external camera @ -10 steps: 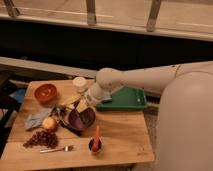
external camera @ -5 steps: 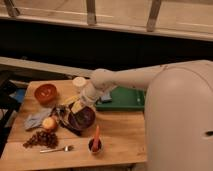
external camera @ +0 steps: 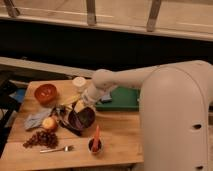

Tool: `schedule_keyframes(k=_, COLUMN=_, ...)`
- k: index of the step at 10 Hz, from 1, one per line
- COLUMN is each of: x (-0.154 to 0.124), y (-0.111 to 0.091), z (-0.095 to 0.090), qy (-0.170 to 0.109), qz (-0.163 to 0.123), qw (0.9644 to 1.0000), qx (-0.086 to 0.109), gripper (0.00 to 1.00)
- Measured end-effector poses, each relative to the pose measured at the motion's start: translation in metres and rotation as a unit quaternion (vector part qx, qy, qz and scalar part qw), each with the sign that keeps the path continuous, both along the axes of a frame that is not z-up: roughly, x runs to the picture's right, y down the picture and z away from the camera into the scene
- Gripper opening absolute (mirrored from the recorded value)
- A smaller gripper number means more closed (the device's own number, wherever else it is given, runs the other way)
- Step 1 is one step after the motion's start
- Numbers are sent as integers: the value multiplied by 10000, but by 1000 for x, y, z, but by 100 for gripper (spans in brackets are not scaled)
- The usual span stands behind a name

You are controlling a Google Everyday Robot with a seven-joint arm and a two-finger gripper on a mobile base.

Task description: Wipe purple bowl with eraser

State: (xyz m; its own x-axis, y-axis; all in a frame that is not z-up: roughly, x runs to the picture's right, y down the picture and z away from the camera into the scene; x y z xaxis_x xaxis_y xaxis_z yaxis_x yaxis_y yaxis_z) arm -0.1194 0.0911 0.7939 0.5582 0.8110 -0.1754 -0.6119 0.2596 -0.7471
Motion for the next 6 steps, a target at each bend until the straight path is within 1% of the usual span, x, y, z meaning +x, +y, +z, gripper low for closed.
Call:
schedule_keyframes(k=1, x=0, y=-4, z=1, qy=31, qz=25, qw=10000, qx=50, gripper=12)
schedule_keyframes(k=3, x=-6, y=-7, z=0, qy=-2, qz=40, qw=9999, qx=109, gripper=12)
schedule_keyframes(k=4, x=-15, y=-3, z=-4, qy=-108, qz=30, qw=9999, qx=111, gripper=12)
schedule_keyframes(k=6, x=-31, y=11, z=-14, qy=-308, qz=-37, qw=9995, qx=63, gripper=12)
